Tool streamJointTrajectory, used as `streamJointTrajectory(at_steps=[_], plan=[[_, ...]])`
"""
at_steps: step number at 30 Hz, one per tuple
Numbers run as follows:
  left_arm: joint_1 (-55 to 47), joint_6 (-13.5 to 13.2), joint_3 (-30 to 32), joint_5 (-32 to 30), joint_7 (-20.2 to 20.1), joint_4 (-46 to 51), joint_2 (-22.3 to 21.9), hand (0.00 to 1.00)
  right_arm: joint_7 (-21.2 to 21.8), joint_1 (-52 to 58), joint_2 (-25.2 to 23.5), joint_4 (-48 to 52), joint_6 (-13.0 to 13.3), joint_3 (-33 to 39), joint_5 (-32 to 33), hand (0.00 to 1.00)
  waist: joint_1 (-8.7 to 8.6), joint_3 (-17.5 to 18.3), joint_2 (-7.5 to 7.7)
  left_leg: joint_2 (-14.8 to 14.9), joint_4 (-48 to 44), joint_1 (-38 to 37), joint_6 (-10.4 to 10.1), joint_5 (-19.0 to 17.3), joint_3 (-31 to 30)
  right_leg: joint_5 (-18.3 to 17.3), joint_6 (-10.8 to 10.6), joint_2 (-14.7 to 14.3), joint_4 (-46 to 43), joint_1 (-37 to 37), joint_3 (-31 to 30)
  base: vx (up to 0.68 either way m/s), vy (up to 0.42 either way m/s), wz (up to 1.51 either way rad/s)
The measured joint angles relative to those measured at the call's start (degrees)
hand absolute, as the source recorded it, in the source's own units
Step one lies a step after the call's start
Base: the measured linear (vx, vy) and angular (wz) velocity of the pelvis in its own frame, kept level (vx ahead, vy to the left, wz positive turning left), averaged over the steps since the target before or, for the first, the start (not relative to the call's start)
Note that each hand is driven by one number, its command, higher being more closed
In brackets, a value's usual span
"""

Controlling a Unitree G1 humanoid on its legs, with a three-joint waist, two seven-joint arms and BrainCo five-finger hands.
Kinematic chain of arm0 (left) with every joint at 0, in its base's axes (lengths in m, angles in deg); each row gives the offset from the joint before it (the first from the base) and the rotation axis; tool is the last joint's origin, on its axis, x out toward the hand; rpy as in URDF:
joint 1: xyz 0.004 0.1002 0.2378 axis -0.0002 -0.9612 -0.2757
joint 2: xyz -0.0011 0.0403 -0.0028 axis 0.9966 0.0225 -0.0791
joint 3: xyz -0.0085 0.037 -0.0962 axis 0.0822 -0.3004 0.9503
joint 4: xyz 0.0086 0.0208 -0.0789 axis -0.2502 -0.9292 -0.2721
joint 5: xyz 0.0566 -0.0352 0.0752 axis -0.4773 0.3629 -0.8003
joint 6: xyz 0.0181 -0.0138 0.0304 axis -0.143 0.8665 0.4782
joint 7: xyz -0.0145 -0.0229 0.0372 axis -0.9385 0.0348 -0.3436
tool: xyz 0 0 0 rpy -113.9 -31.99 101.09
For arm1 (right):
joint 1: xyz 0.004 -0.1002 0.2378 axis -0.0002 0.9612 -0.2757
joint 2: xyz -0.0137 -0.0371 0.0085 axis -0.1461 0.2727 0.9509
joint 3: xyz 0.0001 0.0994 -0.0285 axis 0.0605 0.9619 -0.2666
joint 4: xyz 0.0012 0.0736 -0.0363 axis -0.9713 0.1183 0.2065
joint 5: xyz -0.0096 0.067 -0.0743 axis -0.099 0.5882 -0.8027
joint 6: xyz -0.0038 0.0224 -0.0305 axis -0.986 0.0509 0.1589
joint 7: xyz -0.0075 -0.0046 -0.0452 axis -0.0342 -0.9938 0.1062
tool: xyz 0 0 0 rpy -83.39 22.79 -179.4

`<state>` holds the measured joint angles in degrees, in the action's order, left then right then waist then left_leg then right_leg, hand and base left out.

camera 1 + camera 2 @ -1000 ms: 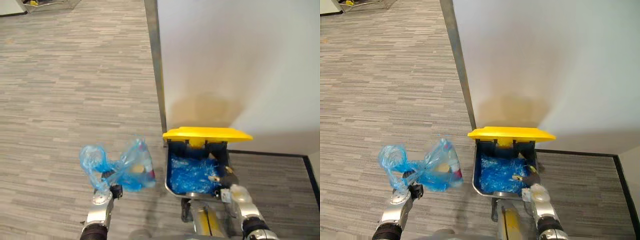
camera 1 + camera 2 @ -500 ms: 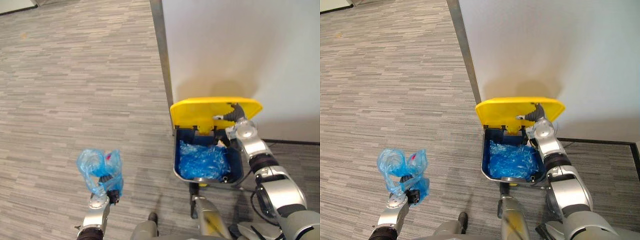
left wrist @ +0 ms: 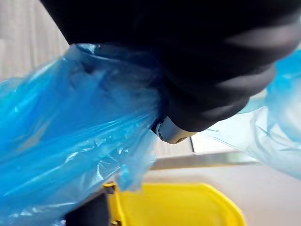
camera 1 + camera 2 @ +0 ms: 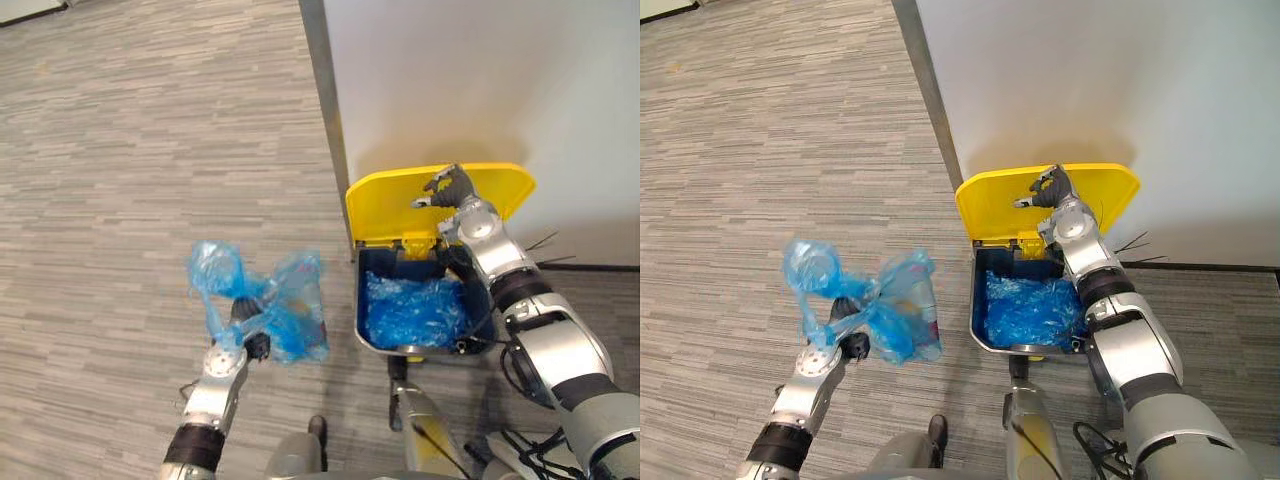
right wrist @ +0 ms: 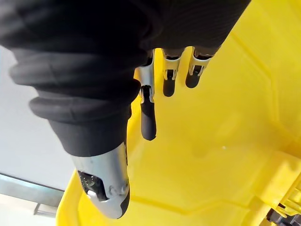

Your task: Gather rubbish on tea table into small bin, then transfer packed bag to large trash can.

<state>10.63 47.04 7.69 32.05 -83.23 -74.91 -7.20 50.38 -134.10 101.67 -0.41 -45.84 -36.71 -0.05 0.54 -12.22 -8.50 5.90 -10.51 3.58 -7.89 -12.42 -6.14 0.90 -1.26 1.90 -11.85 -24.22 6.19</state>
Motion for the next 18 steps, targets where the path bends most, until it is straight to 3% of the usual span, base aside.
streamJointTrajectory(at_steps=[5,12,16,18], plan=[[4.70,-0.02,-5.79,1.02,0.12,8.20,0.06,1.00,-0.01,-0.61,0.03,0.00,-0.04,-1.63,0.02,0.00,-0.11,-0.07,-0.09,0.13,0.32,0.37,0.05,-0.02,-1.56,-0.61,-0.64,0.24,0.02,0.07,0.75,0.00,-0.021,0.15],[16.33,-0.12,-16.70,1.05,0.63,9.03,-0.68,1.00,-0.22,-6.18,1.20,0.11,0.19,-1.70,0.38,0.00,-2.73,-1.26,-0.02,1.09,0.12,1.42,-1.49,0.83,-2.69,-1.07,-0.17,0.22,-0.01,0.07,2.72,0.03,-0.029,0.11],[20.80,-0.44,-19.37,0.90,0.60,-0.59,-1.15,1.00,-1.37,-7.31,2.71,0.89,1.41,-1.77,0.46,0.00,-3.72,-1.92,0.30,1.09,-0.31,1.83,-1.51,0.76,-2.69,-1.11,-0.24,0.22,0.13,-0.06,2.68,0.00,0.000,0.00],[23.01,-0.08,-20.86,0.05,0.61,-7.43,-0.98,1.00,-2.17,-8.94,3.96,1.28,1.46,-1.81,0.76,0.00,-4.75,-4.22,1.03,1.07,-1.91,3.05,-1.67,0.31,-2.64,-1.08,-0.25,0.23,0.29,-0.60,2.68,0.00,0.000,0.00]])
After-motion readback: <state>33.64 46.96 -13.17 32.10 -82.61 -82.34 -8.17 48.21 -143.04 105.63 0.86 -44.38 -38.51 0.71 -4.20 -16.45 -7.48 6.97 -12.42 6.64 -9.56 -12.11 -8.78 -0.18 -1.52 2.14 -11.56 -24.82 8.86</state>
